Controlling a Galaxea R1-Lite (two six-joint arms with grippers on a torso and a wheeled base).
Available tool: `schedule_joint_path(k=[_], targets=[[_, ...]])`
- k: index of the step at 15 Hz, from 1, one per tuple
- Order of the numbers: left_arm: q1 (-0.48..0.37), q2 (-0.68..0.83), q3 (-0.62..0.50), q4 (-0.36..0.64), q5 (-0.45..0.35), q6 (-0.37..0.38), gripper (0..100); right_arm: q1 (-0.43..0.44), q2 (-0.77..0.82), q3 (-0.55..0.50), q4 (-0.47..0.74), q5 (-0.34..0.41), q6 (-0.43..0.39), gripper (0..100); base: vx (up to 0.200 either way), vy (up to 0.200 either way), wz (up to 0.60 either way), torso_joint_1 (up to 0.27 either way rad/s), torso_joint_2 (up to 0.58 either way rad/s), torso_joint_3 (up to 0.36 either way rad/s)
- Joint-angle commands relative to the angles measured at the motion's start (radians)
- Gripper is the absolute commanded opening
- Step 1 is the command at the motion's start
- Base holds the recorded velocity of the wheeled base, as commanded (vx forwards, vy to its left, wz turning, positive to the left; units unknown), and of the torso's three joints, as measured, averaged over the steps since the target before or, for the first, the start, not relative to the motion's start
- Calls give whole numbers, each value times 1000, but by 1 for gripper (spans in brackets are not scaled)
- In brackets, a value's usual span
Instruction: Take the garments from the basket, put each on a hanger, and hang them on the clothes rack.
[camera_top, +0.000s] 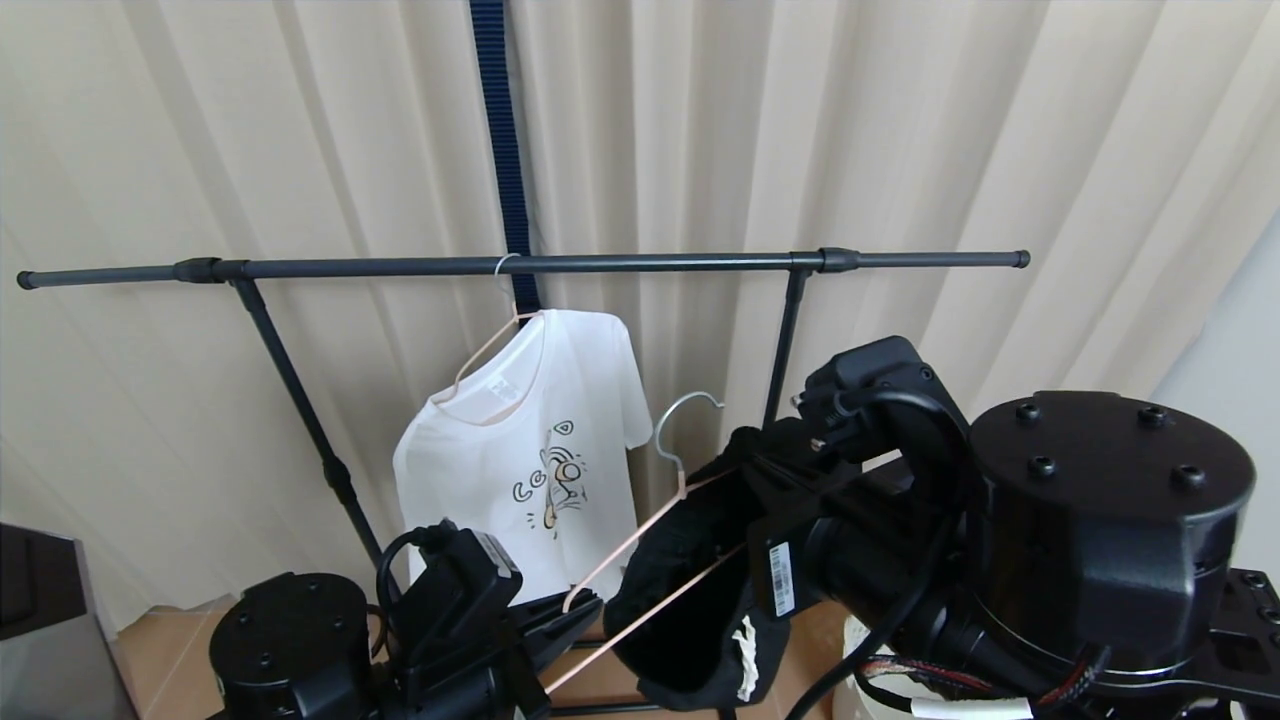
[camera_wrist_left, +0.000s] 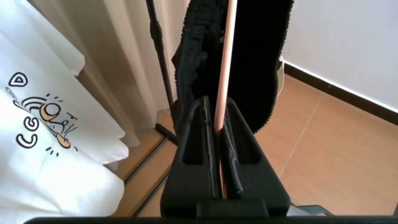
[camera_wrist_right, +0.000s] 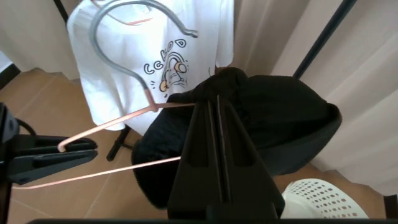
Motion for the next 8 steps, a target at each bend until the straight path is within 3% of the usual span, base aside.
schedule_joint_path(k=[1, 8], targets=[[0, -24, 1, -2, 0, -7, 0, 8, 9, -6, -3, 1, 16, 0, 0, 0, 0, 0, 0, 0], [-14, -69, 1, -2, -2, -30, 0, 8, 5, -12, -10, 2, 34, 0, 0, 0, 0, 0, 0, 0]])
